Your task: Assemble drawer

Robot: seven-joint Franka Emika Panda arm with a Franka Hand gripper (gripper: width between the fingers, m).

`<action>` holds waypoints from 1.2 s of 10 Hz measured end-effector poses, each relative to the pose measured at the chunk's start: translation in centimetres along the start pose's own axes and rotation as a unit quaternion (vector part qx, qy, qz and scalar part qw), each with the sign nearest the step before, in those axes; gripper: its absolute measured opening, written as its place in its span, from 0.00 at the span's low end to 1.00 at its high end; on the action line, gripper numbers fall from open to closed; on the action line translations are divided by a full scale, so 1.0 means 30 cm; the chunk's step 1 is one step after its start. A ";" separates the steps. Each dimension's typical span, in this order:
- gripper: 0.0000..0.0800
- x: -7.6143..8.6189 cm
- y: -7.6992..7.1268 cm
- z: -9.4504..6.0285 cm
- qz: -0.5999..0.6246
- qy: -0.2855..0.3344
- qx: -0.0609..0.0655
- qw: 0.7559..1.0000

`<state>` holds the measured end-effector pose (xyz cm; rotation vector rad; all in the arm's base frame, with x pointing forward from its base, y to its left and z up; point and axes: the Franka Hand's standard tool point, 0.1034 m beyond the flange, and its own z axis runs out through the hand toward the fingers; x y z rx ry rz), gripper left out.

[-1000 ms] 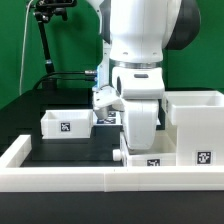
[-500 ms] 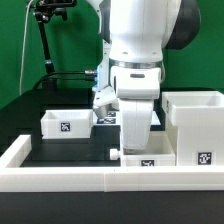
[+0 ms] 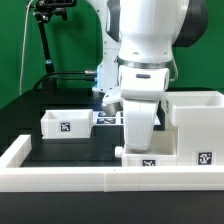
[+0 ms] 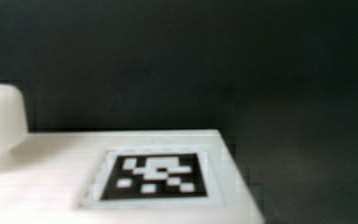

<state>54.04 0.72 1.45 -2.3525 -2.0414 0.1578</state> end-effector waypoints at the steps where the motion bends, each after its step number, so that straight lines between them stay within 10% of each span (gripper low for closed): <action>1: 0.05 -0.002 0.001 0.000 0.001 0.000 0.000 1.000; 12: 0.05 -0.036 -0.004 0.012 -0.047 0.005 -0.015 0.999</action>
Offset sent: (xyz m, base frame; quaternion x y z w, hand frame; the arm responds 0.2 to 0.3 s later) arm -0.0112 -0.0168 -0.0017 -0.0012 0.0327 -0.1223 0.9919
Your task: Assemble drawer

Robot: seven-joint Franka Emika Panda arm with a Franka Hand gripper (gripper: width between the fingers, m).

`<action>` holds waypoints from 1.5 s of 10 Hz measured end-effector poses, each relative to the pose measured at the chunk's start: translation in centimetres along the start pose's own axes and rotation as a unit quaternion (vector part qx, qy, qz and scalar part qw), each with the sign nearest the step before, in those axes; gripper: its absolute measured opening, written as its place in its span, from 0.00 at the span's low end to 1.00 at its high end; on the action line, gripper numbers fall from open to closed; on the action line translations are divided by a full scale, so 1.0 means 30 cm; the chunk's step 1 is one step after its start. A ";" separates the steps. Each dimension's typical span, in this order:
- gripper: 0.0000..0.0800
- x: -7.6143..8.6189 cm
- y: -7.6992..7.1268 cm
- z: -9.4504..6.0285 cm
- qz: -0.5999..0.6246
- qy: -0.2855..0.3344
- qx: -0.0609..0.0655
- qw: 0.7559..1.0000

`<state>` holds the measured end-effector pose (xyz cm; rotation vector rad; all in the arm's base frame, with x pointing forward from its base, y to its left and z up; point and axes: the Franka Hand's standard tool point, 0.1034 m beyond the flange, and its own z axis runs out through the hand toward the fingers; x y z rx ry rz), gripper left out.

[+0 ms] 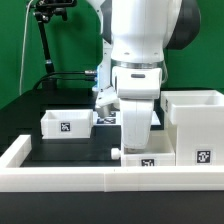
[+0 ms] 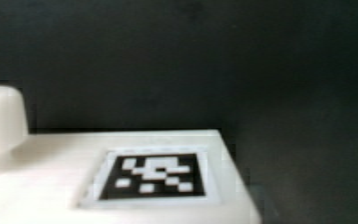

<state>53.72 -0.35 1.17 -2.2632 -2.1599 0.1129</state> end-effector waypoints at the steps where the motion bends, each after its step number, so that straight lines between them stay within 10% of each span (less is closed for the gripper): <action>1: 0.05 0.000 0.000 0.000 -0.009 -0.001 0.000 1.000; 15: 0.05 -0.011 0.006 -0.002 -0.042 -0.016 -0.005 0.999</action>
Offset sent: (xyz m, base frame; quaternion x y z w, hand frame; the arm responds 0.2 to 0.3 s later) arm -0.0060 0.0068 0.0042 0.0014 -0.0164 -0.0809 0.9966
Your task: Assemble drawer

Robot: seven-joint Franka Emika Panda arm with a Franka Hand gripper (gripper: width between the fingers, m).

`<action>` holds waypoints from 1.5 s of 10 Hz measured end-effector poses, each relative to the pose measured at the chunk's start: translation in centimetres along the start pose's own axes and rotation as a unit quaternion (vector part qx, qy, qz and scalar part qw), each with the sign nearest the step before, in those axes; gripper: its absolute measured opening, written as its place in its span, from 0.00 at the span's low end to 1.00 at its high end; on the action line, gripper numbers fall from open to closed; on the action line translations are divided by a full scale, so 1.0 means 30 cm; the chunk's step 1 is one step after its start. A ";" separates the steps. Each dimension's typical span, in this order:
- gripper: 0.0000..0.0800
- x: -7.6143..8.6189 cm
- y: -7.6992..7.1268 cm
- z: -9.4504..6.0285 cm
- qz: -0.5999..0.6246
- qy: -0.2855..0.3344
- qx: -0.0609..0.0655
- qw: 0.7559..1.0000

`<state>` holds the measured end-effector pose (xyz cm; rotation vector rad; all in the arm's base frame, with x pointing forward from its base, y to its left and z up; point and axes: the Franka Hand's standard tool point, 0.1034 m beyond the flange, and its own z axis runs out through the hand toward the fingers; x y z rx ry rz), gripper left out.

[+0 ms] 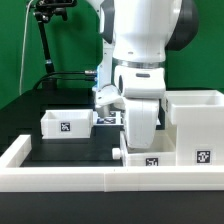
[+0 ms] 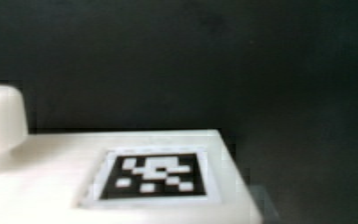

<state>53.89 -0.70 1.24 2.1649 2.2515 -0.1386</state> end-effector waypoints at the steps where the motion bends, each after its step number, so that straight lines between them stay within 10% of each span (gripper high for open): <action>1: 0.05 -0.001 0.000 0.000 0.000 0.000 0.000 1.000; 15: 0.05 0.006 0.010 -0.006 -0.040 -0.014 0.001 0.999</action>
Offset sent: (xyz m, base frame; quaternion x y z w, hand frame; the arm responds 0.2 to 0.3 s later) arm 0.0000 0.0000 0.0000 0.0000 0.0000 0.0000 1.0000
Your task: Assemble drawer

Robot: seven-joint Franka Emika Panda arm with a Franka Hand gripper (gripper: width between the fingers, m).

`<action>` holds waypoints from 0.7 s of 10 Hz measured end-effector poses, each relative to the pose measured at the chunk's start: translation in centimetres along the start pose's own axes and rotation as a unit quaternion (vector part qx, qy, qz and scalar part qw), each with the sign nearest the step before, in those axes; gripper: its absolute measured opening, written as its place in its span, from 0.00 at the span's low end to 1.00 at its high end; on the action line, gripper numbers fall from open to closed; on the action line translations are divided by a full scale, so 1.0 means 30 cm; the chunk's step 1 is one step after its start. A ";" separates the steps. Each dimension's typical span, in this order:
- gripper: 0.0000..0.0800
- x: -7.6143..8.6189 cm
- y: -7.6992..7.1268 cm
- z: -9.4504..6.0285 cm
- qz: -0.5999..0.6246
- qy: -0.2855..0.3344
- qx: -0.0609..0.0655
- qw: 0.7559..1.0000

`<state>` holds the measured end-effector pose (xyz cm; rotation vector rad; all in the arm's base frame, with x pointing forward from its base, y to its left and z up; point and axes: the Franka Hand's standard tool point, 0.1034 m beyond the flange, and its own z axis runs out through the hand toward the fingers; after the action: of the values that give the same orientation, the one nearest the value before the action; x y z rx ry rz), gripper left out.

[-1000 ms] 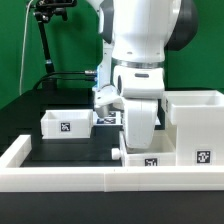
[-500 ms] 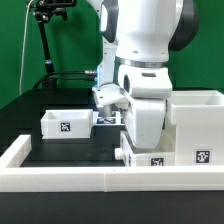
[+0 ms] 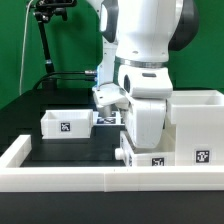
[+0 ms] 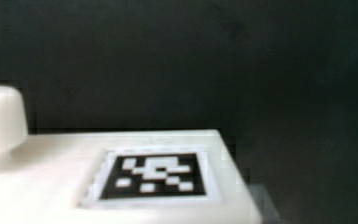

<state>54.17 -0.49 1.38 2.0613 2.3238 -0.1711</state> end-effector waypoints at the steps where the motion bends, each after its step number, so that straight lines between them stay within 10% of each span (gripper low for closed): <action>1: 0.05 0.000 -0.003 0.001 0.021 -0.001 0.003 1.000; 7: 0.06 -0.002 0.002 -0.009 0.067 -0.012 0.019 0.998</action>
Offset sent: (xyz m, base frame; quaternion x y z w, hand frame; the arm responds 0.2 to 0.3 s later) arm 0.0112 0.0274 0.0046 0.0228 -0.0072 0.0555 0.9982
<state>54.24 -0.53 1.66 2.2104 2.1756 -0.2352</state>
